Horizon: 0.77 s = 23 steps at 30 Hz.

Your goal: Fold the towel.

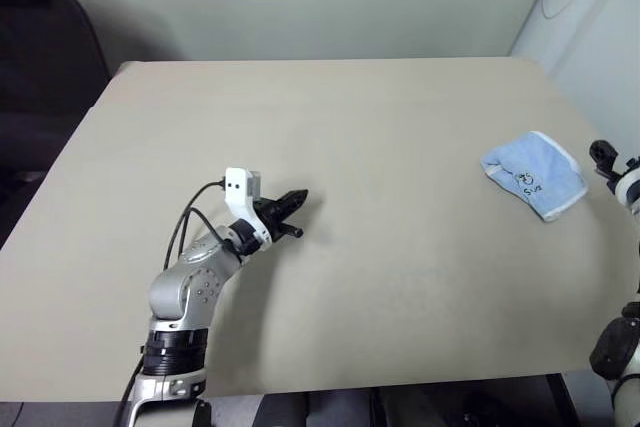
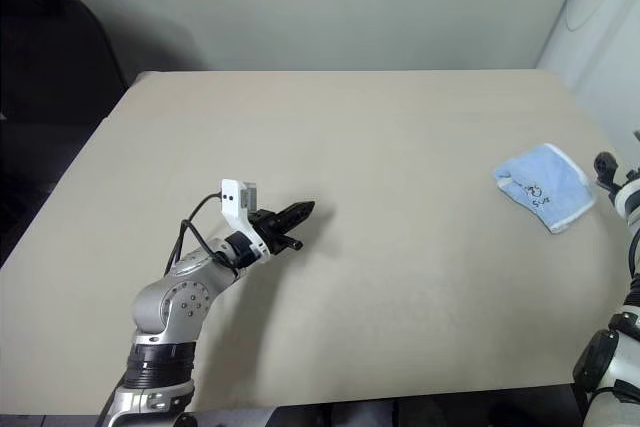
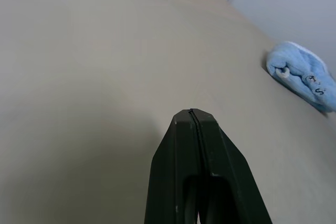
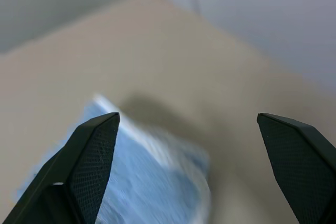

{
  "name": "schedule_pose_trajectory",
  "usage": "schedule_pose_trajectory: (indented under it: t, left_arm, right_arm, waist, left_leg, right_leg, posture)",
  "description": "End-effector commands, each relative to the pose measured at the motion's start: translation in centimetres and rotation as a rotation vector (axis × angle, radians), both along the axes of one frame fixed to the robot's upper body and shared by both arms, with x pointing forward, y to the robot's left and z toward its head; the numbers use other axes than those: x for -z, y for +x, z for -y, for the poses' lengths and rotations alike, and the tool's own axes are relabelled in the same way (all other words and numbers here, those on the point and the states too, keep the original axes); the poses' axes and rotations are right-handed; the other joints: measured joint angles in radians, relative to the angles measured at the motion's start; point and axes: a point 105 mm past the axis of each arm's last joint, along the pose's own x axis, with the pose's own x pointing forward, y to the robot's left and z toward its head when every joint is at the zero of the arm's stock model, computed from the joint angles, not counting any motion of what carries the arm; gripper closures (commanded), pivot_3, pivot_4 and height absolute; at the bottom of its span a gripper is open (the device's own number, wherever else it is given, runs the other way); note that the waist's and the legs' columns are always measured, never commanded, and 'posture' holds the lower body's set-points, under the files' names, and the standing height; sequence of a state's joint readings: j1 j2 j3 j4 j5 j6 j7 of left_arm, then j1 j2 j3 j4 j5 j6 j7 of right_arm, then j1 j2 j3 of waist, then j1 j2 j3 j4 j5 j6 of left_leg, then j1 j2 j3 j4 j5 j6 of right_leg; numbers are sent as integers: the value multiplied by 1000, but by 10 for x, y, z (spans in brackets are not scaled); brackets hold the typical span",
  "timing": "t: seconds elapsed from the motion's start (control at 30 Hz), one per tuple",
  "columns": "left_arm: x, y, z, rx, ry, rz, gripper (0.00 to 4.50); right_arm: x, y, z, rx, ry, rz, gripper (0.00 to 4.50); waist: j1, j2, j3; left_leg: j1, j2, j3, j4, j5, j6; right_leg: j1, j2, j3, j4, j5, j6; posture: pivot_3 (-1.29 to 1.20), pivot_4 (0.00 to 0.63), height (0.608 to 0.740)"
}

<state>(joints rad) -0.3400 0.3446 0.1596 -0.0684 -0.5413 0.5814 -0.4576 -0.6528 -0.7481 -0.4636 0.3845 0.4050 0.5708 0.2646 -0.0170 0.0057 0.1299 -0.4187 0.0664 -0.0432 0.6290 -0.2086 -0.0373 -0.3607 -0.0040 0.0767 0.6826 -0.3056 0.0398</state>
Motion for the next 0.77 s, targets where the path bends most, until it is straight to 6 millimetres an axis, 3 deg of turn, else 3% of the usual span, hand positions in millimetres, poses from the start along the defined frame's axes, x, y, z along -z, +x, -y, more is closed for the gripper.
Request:
schedule_pose_trajectory:
  t: [0.03, 0.07, 0.13, 0.2, 0.3, 0.5, 0.77]
  left_arm:
    - [-23, 6, -53, -173, 157, 177, 4500]
    - [-29, 5, -63, -195, 180, 209, 4500]
    - [-36, 3, -76, -219, 202, 246, 4500]
    - [-42, -1, -89, -246, 224, 272, 4500]
    - [-42, -5, -98, -260, 225, 275, 4500]
    - [-36, -16, -98, -285, 241, 264, 4500]
    - [-28, -35, -99, -310, 220, 222, 4500]
  right_arm:
    - [-21, 10, -93, -395, -342, 72, 60]
    - [-17, 11, -120, -502, -348, 80, 60]
    - [-11, 12, -154, -632, -331, 89, 60]
    - [10, 20, -190, -746, -335, 66, 60]
    - [29, 32, -220, -815, -296, 51, 60]
    - [54, 42, -241, -868, -270, 31, 60]
    - [64, 45, -237, -849, -252, 13, 60]
  waist:
    - [-13, 0, 0]
    - [-16, -1, 0]
    - [-17, -2, -1]
    - [-17, -2, -1]
    - [-10, -2, -1]
    - [0, -2, -1]
    - [-9, -2, -1]
  left_leg:
    - [0, 0, -3, 0, 0, 1]
    - [0, 0, -4, 0, 0, 1]
    - [0, 0, -5, 1, -1, 0]
    - [0, -1, -5, 1, -1, -1]
    - [-1, -1, -6, 1, 0, -3]
    - [-2, -2, -6, 1, 0, -3]
    - [-3, -2, -4, 0, 0, -4]
  right_leg:
    - [-1, 3, 3, 0, 0, 0]
    - [-1, 5, 5, 0, 0, 0]
    - [-1, 7, 7, -1, 0, 0]
    - [-2, 7, 8, -2, 0, 0]
    - [-5, 5, 9, -1, 0, 1]
    - [-4, 1, 6, -1, 0, 1]
    - [-5, 0, 6, -1, 0, 0]
  posture:
    - [0, 150, 740]
    - [0, 150, 740]
    - [0, 150, 740]
    - [0, 150, 740]
    - [0, 150, 740]
    - [0, 150, 740]
    - [0, 150, 740]
